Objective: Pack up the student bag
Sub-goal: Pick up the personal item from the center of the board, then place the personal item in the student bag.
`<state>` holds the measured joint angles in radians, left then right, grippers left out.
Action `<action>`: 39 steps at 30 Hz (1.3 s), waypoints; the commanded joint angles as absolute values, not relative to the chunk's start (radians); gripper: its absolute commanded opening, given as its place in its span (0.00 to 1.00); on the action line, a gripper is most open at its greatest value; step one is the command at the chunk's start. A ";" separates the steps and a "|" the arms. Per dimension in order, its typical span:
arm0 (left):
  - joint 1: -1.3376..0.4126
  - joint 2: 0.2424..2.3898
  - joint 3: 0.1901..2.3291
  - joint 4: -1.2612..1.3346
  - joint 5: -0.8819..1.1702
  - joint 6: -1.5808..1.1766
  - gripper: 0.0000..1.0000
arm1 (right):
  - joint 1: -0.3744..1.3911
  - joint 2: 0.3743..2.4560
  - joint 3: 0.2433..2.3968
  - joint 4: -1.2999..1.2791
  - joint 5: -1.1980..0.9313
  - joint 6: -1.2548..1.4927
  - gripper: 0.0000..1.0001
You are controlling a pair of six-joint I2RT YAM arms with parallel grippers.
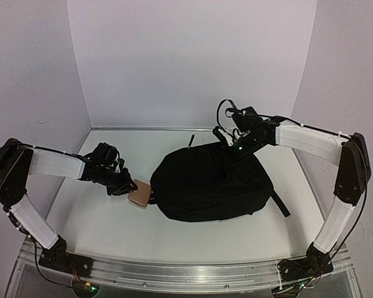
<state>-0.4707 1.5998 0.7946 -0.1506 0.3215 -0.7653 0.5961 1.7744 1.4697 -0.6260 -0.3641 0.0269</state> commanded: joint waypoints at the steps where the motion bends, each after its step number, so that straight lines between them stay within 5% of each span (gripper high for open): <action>1: -0.471 1.421 0.802 -0.237 0.214 -0.787 0.00 | 0.592 1.761 1.509 -0.654 -0.351 0.022 0.00; 13: -0.483 1.303 0.868 0.092 0.489 -0.896 0.00 | 0.591 1.763 1.593 -0.659 -0.324 0.021 0.00; 39: -0.777 2.014 1.281 0.619 0.546 -1.181 0.00 | 0.592 1.765 1.689 -0.656 -0.411 0.054 0.00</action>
<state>-0.7562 1.9460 1.1898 0.4899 0.5251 -1.1148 0.5917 1.7776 1.6141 -0.7283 -0.3546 0.0378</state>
